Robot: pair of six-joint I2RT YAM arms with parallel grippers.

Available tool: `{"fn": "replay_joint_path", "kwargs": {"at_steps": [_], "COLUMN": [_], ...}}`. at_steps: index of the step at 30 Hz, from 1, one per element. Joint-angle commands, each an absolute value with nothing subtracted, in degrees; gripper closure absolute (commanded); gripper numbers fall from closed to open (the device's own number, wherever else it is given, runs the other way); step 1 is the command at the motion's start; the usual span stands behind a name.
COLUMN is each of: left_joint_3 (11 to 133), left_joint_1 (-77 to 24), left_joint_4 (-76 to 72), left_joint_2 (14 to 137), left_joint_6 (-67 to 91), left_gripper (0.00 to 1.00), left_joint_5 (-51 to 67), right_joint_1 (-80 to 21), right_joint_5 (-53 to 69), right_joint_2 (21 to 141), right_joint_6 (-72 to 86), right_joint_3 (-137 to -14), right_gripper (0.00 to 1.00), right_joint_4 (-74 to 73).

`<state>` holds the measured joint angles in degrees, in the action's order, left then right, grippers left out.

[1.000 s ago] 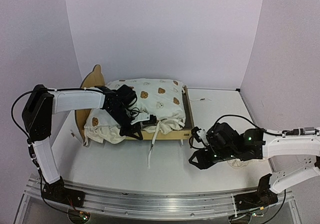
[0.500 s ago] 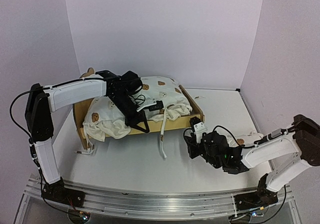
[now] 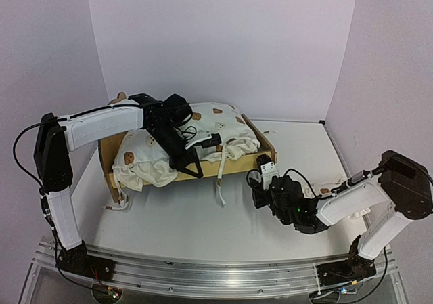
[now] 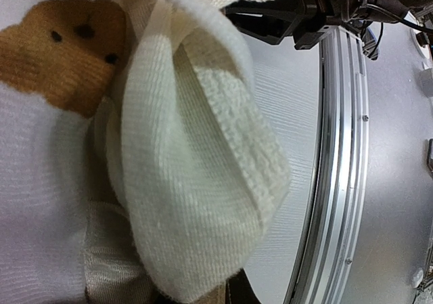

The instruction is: Set up the pet bed

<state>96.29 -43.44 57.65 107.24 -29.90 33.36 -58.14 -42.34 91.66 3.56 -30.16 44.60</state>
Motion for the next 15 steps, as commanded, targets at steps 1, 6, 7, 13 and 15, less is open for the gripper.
{"fn": "replay_joint_path", "kwargs": {"at_steps": [1, 6, 7, 13, 15], "left_joint_3": [100.5, 100.6, 100.5, 99.9, 99.6], "left_joint_1": [-43.9, -43.9, -43.9, -43.8, -43.6], "left_joint_4": [56.3, 56.5, 56.6, 56.4, 55.3], "left_joint_2": [104.2, 104.3, 104.3, 103.8, 103.7], "left_joint_6": [-31.0, -31.0, -31.0, -30.3, -28.5], "left_gripper": [1.0, 1.0, 1.0, 1.0, 1.0], "left_joint_5": [40.1, 40.8, 40.8, 40.8, 40.6], "right_joint_1": [-55.6, -55.1, -54.8, -54.3, -54.3], "right_joint_5": [-46.5, -48.4, -48.5, -45.3, -42.8], "right_joint_2": [92.2, 94.5, 94.8, 95.2, 94.1], "right_joint_6": [2.4, 0.5, 0.4, 0.8, 1.2], "right_joint_3": [-32.8, -35.2, -35.6, -35.3, -34.2], "right_gripper": [0.55, 0.62, 0.65, 0.97, 1.0], "right_joint_4": [49.8, 51.9, 52.0, 52.1, 51.4]}}
